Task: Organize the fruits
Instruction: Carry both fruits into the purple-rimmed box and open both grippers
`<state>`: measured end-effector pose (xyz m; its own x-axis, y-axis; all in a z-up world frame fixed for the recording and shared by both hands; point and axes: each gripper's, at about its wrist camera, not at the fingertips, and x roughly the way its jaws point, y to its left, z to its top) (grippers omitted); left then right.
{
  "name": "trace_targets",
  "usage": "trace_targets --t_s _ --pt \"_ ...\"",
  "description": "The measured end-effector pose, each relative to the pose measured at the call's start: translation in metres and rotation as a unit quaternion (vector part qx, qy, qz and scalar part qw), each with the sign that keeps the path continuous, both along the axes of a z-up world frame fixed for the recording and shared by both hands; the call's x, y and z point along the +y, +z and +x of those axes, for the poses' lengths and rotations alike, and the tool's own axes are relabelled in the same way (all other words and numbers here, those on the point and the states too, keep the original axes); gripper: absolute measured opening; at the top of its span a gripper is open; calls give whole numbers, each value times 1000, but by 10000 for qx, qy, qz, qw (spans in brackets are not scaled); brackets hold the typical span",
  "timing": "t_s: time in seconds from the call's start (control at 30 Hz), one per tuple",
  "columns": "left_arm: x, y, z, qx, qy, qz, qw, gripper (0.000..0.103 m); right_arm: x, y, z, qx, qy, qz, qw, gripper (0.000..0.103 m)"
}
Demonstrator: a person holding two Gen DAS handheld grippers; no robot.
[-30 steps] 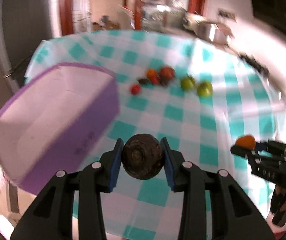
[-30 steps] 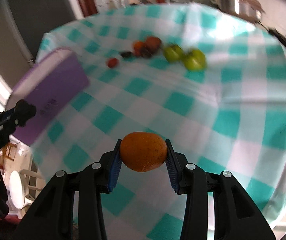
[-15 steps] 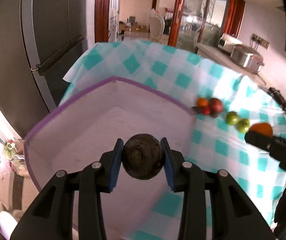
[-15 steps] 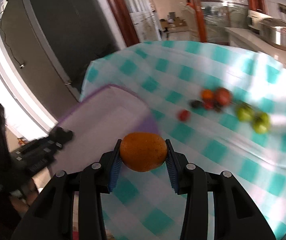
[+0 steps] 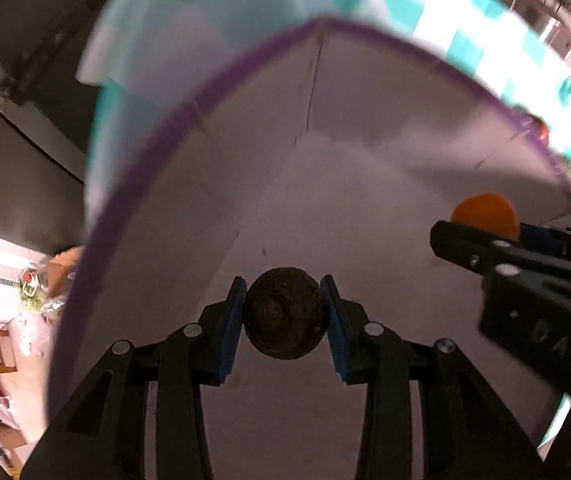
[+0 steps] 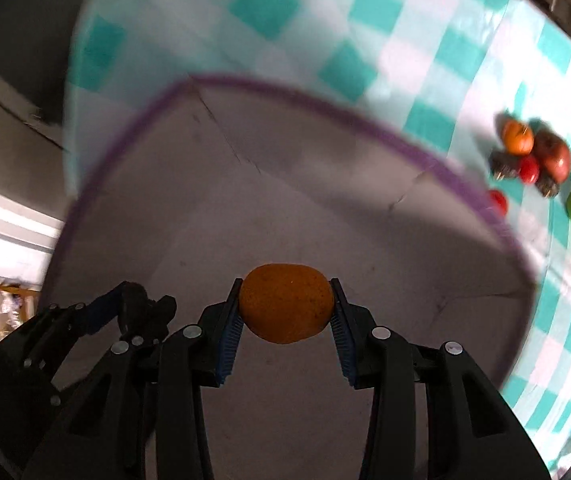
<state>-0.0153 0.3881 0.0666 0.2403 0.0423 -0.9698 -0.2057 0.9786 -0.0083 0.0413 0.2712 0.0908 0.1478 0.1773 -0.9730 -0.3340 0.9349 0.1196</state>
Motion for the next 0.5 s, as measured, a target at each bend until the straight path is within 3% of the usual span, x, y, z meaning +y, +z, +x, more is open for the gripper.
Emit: trace_targets --t_s 0.2,0.4,0.43,0.47,0.5 --pt "6 -33 12 547 -30 -81 9985 39 14 -34 10 547 -107 -578 9968 41" --pt "1 -35 12 489 -245 42 9985 42 23 -32 9 680 -95 -607 9958 43" --pt "1 -34 12 485 -251 70 9985 52 26 -27 9 655 -96 -568 9962 50" --pt "1 -35 11 486 -245 94 9985 57 29 -22 9 649 -98 -510 9965 64" --pt "2 -34 10 489 -222 108 9985 64 30 -17 9 621 -106 -465 9969 69"
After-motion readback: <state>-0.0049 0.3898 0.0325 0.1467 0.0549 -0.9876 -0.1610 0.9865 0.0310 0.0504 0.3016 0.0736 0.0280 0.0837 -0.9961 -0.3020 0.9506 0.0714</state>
